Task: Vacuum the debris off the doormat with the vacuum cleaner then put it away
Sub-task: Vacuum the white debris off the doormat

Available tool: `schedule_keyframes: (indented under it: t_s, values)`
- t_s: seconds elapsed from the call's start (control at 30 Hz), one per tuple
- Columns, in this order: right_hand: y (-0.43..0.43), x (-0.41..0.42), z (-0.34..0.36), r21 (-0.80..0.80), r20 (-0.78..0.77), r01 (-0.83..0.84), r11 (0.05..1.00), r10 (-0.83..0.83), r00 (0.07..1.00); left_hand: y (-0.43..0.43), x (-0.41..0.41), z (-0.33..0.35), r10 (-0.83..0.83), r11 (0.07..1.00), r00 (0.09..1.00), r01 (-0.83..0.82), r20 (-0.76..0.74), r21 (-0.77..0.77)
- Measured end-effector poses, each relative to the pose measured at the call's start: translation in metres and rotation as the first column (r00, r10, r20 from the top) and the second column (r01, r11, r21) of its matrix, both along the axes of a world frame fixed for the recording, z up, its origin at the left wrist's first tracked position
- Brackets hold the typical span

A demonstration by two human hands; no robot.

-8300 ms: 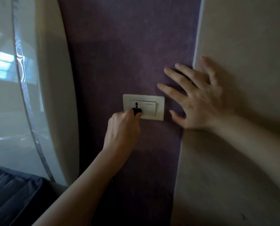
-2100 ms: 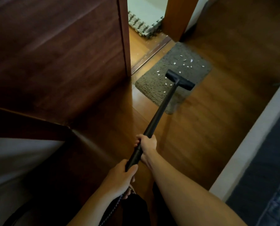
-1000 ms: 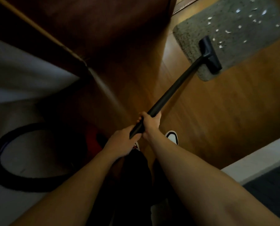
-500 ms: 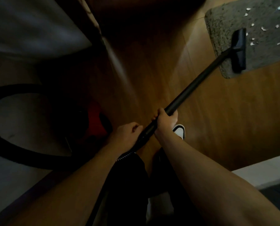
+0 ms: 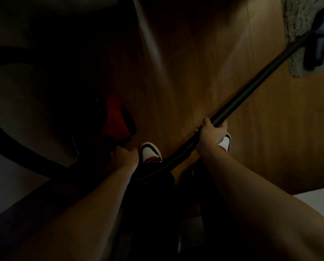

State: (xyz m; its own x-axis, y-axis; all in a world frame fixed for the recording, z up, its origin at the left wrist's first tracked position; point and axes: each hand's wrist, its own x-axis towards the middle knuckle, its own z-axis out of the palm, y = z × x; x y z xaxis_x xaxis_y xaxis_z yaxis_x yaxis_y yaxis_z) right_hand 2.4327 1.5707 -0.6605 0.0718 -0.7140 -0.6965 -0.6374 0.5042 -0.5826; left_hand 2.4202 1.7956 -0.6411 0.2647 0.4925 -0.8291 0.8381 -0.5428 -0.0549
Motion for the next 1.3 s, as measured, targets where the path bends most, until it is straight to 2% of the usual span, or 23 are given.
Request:
schedule_keyframes:
  t_s: [0.1,0.2,0.33,0.47,0.63,0.83,1.2,1.3]
  values:
    - [-0.001,-0.011,-0.016,-0.04,-0.002,-0.032,0.999,0.032,0.999,0.009,-0.009,-0.022,0.19,0.982,0.982,-0.19,-0.004,0.008]
    - [-0.002,-0.016,-0.028,-0.058,-0.008,-0.053,0.997,0.053,0.999,0.017,-0.013,-0.042,0.379,0.925,0.925,-0.379,0.035,-0.009]
    - [0.0,-0.017,-0.04,-0.056,0.013,-0.056,0.997,0.057,0.998,0.026,-0.011,-0.062,0.472,0.88,0.879,-0.465,0.073,-0.093]
    - [0.0,-0.019,-0.047,-0.047,0.024,-0.056,0.997,0.057,0.998,0.032,-0.004,-0.077,0.403,0.913,0.908,-0.389,0.119,-0.123]
    - [-0.001,-0.019,-0.052,-0.042,0.044,-0.07,0.997,0.072,0.996,0.031,-0.004,-0.073,0.285,0.958,0.945,-0.276,0.157,-0.08]
    - [-0.001,-0.02,-0.054,-0.09,0.038,-0.064,0.994,0.067,0.997,0.018,-0.001,-0.06,0.13,0.989,0.982,-0.119,0.138,-0.085]
    - [0.004,-0.015,-0.047,-0.077,0.076,-0.068,0.995,0.074,0.994,0.026,-0.001,-0.061,0.136,0.984,0.985,-0.122,0.102,-0.128]
    - [0.002,-0.017,-0.05,-0.071,0.086,-0.061,0.996,0.067,0.994,0.025,-0.002,-0.06,0.082,0.991,0.994,-0.072,0.079,-0.117]
